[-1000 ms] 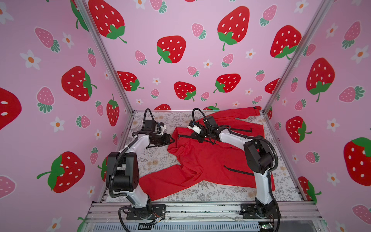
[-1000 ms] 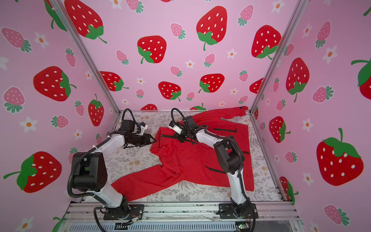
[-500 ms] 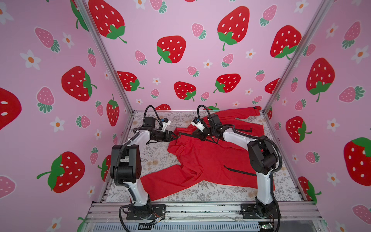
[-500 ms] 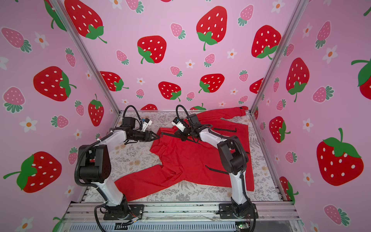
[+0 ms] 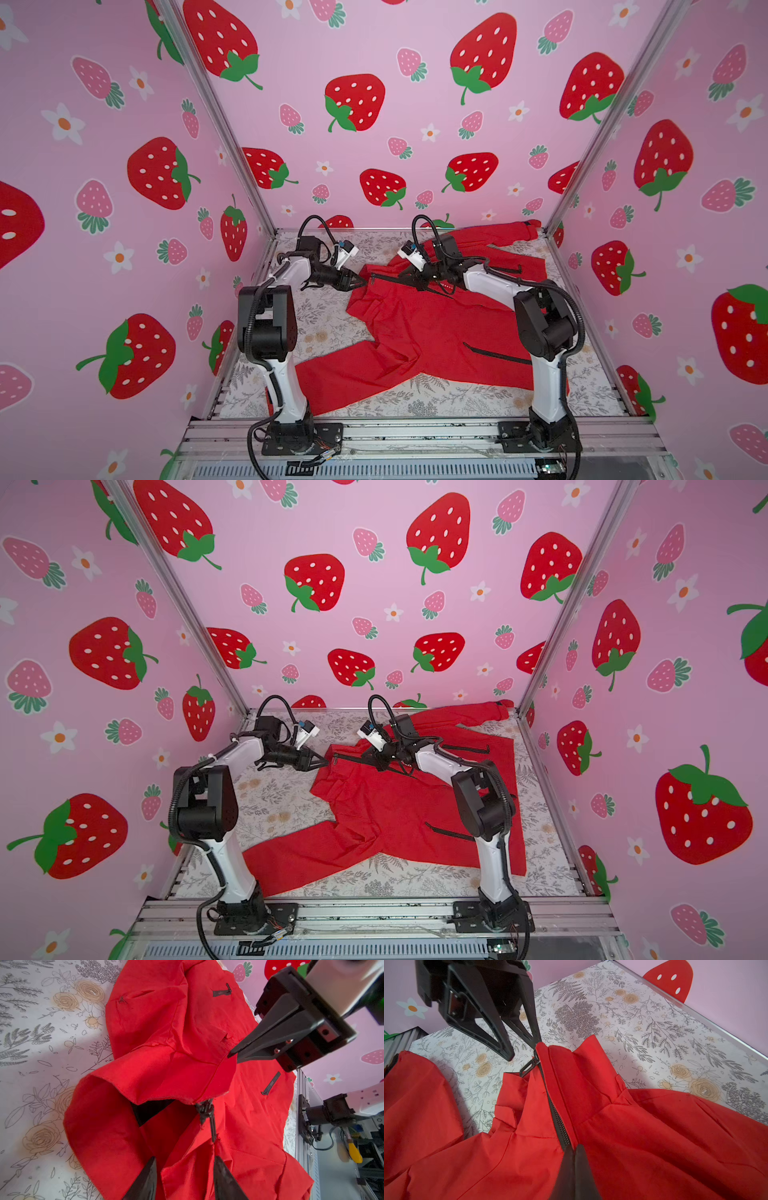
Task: Unzip the jacket
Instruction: Unzip the zipper on the jacket.
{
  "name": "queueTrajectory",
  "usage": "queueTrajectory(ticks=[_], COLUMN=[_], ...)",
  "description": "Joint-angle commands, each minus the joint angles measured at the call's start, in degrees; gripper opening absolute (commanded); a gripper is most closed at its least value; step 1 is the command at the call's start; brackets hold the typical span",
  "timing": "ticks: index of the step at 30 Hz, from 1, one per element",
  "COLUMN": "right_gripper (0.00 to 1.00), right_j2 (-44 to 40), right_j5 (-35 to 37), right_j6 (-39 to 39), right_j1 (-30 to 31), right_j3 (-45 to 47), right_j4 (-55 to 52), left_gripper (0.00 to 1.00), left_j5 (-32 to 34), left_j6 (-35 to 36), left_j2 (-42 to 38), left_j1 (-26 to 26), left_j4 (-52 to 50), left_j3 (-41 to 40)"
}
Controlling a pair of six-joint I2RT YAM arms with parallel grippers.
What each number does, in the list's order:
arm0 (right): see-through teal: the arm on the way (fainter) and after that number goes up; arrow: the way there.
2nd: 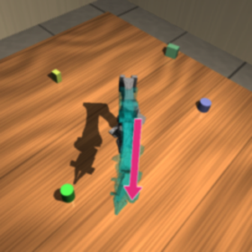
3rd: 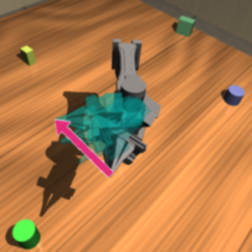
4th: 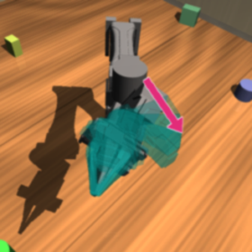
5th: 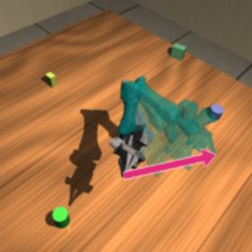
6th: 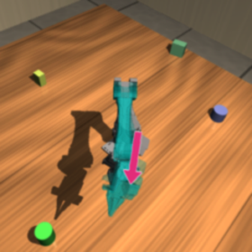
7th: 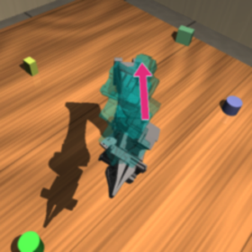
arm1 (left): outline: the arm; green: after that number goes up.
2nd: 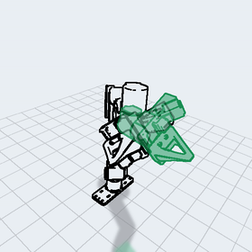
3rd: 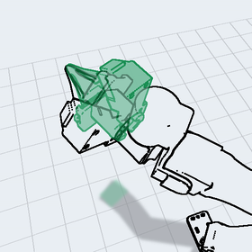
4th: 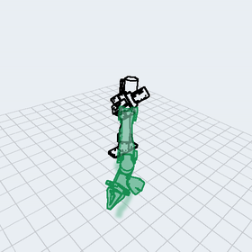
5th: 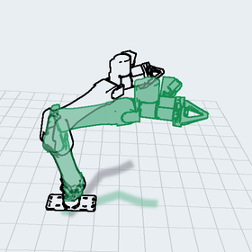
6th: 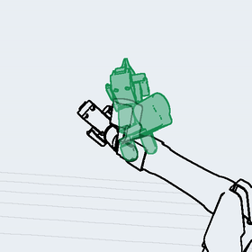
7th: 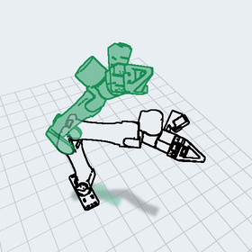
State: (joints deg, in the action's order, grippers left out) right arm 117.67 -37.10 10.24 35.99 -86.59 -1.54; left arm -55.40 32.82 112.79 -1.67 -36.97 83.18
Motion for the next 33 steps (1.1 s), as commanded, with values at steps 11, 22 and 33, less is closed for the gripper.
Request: queueTrajectory(ticks=[11,22,33], right_gripper=[0.00,0.00,0.00], right_j2=[-2.6,-3.1,-2.7], right_j5=[-3.5,-4.5,-9.2], right_j6=[-0.5,-1.4,-7.0], right_j1=[-0.2,-0.6,-2.9], right_j3=[0.1,0.5,1.8], right_j4=[0.8,1.6,6.3], left_gripper=[0.33,0.26,0.28], left_j5=[2.3,1.0,-0.7], left_j6=[9.0,9.1,11.0], left_j2=[1.7,2.8,2.3], left_j1=[3.5,4.5,5.1], left_j4=[-6.4,-6.1,-7.3], left_j3=[4.7,5.7,5.2])
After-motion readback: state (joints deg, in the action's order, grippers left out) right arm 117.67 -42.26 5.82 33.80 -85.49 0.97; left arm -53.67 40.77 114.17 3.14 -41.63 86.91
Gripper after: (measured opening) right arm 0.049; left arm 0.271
